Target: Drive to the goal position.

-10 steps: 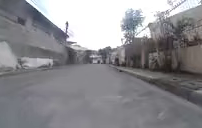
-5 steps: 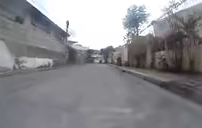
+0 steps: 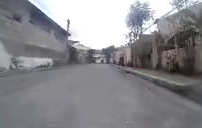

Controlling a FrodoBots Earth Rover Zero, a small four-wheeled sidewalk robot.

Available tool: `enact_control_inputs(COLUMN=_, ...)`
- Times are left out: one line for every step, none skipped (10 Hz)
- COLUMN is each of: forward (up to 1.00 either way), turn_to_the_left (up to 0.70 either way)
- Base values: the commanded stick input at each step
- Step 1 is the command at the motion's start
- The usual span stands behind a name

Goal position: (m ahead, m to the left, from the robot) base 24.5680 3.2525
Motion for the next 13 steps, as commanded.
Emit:
enact_control_inputs(forward=1.00, turn_to_the_left=0.00)
enact_control_inputs(forward=1.00, turn_to_the_left=0.00)
enact_control_inputs(forward=1.00, turn_to_the_left=0.00)
enact_control_inputs(forward=1.00, turn_to_the_left=-0.37)
enact_control_inputs(forward=1.00, turn_to_the_left=-0.40)
enact_control_inputs(forward=1.00, turn_to_the_left=-0.40)
enact_control_inputs(forward=1.00, turn_to_the_left=-0.13)
enact_control_inputs(forward=1.00, turn_to_the_left=0.00)
enact_control_inputs(forward=1.00, turn_to_the_left=0.00)
enact_control_inputs(forward=1.00, turn_to_the_left=0.00)
enact_control_inputs(forward=1.00, turn_to_the_left=0.00)
enact_control_inputs(forward=1.00, turn_to_the_left=0.00)
enact_control_inputs(forward=1.00, turn_to_the_left=0.00)
